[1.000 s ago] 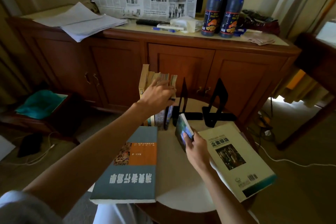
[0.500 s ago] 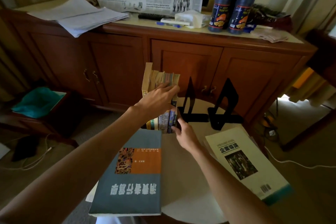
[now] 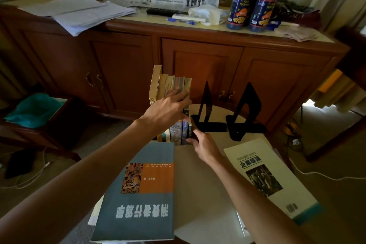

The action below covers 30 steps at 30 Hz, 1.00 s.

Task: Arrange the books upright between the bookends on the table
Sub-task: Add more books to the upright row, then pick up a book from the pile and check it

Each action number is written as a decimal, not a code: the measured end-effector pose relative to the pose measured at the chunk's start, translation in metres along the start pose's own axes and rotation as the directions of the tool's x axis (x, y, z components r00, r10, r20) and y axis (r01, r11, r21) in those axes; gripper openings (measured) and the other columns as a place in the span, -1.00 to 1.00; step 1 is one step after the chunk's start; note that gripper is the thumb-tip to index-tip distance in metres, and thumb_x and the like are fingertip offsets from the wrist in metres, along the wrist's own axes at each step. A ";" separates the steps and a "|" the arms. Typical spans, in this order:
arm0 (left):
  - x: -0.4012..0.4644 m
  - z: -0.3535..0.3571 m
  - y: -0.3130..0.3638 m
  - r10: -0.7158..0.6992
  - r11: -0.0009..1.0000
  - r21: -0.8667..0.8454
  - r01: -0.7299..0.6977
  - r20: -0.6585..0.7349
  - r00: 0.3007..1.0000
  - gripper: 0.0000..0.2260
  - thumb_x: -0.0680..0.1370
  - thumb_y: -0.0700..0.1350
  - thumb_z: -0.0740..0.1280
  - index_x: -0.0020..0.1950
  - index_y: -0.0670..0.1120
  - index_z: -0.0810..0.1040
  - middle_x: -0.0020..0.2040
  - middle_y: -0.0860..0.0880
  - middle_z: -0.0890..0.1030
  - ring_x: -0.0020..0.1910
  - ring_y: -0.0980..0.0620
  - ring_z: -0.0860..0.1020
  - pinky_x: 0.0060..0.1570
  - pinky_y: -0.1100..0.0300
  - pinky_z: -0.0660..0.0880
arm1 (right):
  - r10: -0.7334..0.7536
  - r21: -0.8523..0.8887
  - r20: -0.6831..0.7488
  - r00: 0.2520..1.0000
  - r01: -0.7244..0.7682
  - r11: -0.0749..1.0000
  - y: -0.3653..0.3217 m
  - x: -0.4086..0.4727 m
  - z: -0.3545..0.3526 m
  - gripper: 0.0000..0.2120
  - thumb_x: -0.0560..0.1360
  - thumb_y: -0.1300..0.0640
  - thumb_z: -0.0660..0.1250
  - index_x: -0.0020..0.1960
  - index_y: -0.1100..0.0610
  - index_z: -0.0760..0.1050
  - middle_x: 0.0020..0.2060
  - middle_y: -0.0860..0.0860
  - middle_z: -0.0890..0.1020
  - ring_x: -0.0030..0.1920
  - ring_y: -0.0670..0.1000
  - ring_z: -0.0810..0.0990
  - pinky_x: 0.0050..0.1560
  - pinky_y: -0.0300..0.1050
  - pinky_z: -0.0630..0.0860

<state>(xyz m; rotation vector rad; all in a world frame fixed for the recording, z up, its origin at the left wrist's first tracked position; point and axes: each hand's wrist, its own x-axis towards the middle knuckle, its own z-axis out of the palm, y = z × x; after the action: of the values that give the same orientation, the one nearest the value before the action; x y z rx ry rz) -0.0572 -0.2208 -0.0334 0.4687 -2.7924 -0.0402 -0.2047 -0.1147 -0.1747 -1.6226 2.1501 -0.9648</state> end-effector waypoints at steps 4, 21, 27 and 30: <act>0.002 0.000 0.003 -0.009 0.999 0.041 0.008 0.024 1.000 -0.49 0.47 0.03 0.43 0.33 -0.18 0.46 0.41 -0.19 0.42 0.50 -0.28 0.27 0.32 -0.25 0.42 | 0.039 -0.023 -0.004 0.999 -0.039 0.999 -0.001 -0.003 0.004 -0.66 0.55 0.11 0.38 0.30 0.16 0.51 0.02 0.15 0.69 -0.04 0.11 0.66 -0.14 -0.21 0.46; -0.008 -0.002 0.027 -0.038 0.994 0.095 0.047 -0.096 0.995 -0.36 0.47 0.07 0.47 0.47 -0.10 0.37 0.53 -0.23 0.28 0.56 -0.26 0.15 0.50 -0.22 0.16 | 0.148 0.008 0.001 0.989 -0.148 0.989 -0.009 -0.010 0.004 -0.48 0.48 0.08 0.47 0.38 0.15 0.42 0.12 0.10 0.66 0.11 0.07 0.64 0.02 -0.24 0.50; -0.057 -0.012 0.085 -0.345 0.925 -0.288 0.246 -0.372 0.862 -0.64 0.58 0.02 0.35 0.34 -0.07 0.50 0.41 -0.04 0.47 0.39 -0.03 0.38 0.35 0.10 0.39 | 0.114 0.152 -0.069 0.991 -0.103 0.983 -0.033 -0.067 -0.049 -0.51 0.58 0.10 0.34 0.48 0.15 0.35 0.26 0.04 0.60 0.20 -0.10 0.61 0.17 -0.37 0.49; -0.081 0.004 0.135 -0.538 0.723 -0.593 0.354 -0.163 0.827 -0.76 0.60 -0.05 0.35 0.25 -0.03 0.52 0.20 0.09 0.55 0.18 0.07 0.51 0.12 0.19 0.51 | 0.141 0.215 -0.331 0.933 -0.071 0.974 -0.028 -0.117 -0.092 -0.70 0.54 0.14 0.39 0.26 0.17 0.57 -0.03 0.01 0.71 -0.04 -0.12 0.69 0.00 -0.30 0.61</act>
<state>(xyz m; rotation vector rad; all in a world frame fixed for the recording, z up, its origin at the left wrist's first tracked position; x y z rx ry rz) -0.0278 -0.0666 -0.0506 0.9003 -2.1337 -0.7718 -0.1987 0.0207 -0.1078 -1.3044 2.2399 -1.4694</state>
